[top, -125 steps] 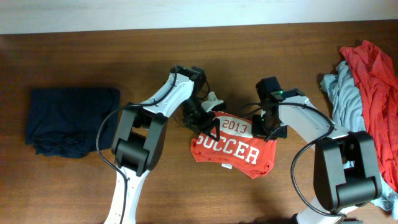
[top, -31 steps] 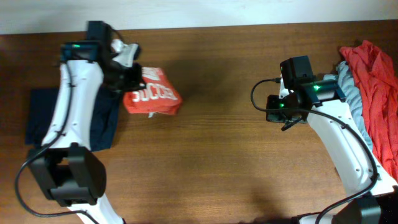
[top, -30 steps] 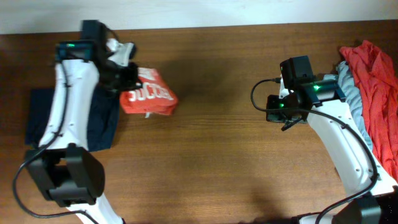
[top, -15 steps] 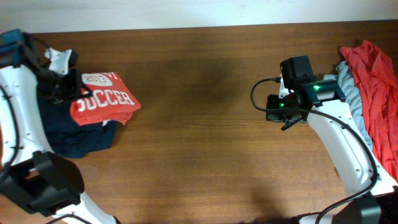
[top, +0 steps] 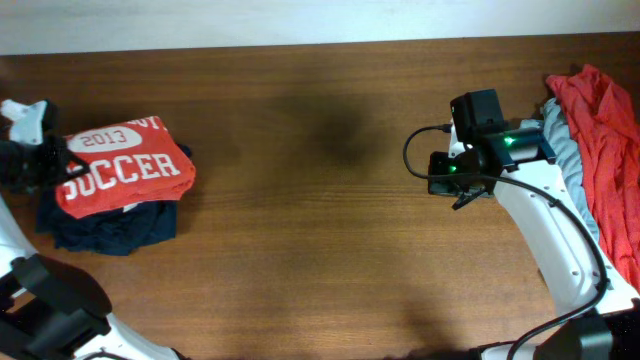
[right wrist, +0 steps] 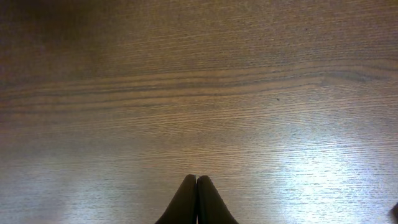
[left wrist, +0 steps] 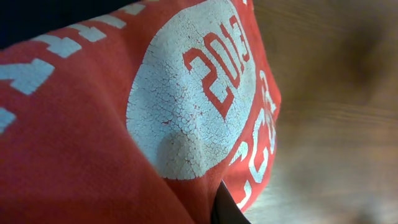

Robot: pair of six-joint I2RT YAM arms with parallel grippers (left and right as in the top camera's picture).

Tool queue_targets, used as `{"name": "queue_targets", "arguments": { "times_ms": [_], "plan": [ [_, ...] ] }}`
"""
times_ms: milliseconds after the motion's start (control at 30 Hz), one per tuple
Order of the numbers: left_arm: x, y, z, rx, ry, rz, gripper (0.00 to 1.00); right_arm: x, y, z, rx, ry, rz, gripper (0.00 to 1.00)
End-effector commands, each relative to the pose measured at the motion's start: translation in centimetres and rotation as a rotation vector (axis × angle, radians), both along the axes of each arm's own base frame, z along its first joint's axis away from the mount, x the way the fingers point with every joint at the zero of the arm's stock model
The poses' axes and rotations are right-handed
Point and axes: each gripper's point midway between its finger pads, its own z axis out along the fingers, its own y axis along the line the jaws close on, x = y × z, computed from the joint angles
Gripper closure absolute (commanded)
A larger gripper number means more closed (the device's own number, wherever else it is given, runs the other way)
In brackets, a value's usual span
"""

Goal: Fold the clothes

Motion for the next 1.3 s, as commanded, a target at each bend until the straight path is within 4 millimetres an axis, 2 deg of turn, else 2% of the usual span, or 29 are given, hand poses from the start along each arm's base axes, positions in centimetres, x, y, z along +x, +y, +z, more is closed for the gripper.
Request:
{"name": "queue_targets", "arguments": {
  "times_ms": [0, 133, 300, 433, 600, 700, 733, 800, 833, 867, 900, 933, 1000, 1133, 1267],
  "plan": [
    [-0.1, 1.7, 1.8, 0.081, -0.065, 0.000, 1.00, 0.4, -0.4, 0.6, -0.013, -0.022, -0.009, 0.95],
    [0.1, 2.5, 0.7, 0.097, -0.041, -0.001, 1.00, 0.4, -0.4, 0.6, -0.012, -0.022, -0.012, 0.95],
    [0.3, 3.4, -2.4, 0.078, 0.043, 0.010, 1.00, 0.3, -0.4, 0.6, -0.013, -0.019, -0.012, 0.95],
    [0.1, 5.6, -4.8, 0.132, 0.140, 0.101, 1.00, 0.3, -0.4, 0.6, -0.013, -0.018, -0.012, 0.95],
    [0.4, 7.8, -5.0, 0.216, 0.150, 0.187, 1.00, 0.3, -0.5, 0.6, -0.014, -0.019, -0.012, 0.95],
    [0.6, 8.1, -5.0, 0.230, 0.144, 0.192, 0.99, 0.2, -0.5, 0.5, -0.017, -0.017, -0.013, 0.95],
    [0.7, 8.1, -5.0, 0.232, 0.140, 0.192, 0.94, 0.2, -0.6, 0.5, -0.017, -0.016, -0.014, 0.95],
    [0.7, 8.2, -5.0, 0.235, 0.141, 0.195, 0.71, 0.1, -0.6, 0.5, -0.018, -0.013, -0.013, 0.95],
    [0.5, 8.4, -5.0, 0.241, 0.156, 0.222, 0.63, 0.1, -0.6, 0.5, -0.018, -0.012, -0.013, 0.95],
    [0.2, 8.7, -4.9, 0.252, 0.172, 0.252, 0.54, 0.1, -0.6, 0.5, -0.019, -0.010, -0.014, 0.95],
    [-0.2, 9.0, -4.7, 0.267, 0.189, 0.277, 0.39, 0.0, -0.6, 0.5, -0.022, -0.008, -0.014, 0.95],
    [-0.4, 9.2, -4.3, 0.280, 0.199, 0.289, 0.30, 0.0, -0.7, 0.5, -0.026, -0.006, -0.015, 0.95],
    [-0.7, 9.2, -3.1, 0.288, 0.200, 0.297, 0.29, -0.1, -0.7, 0.4, -0.026, -0.003, -0.015, 0.95],
    [-0.7, 9.1, 1.1, 0.305, 0.152, 0.343, 0.29, -0.3, -0.7, 0.4, -0.027, 0.004, -0.015, 0.95],
    [0.0, 7.5, 5.1, 0.252, 0.043, 0.326, 0.30, -0.4, -0.8, 0.3, -0.028, 0.012, -0.015, 0.95]
  ]
}}
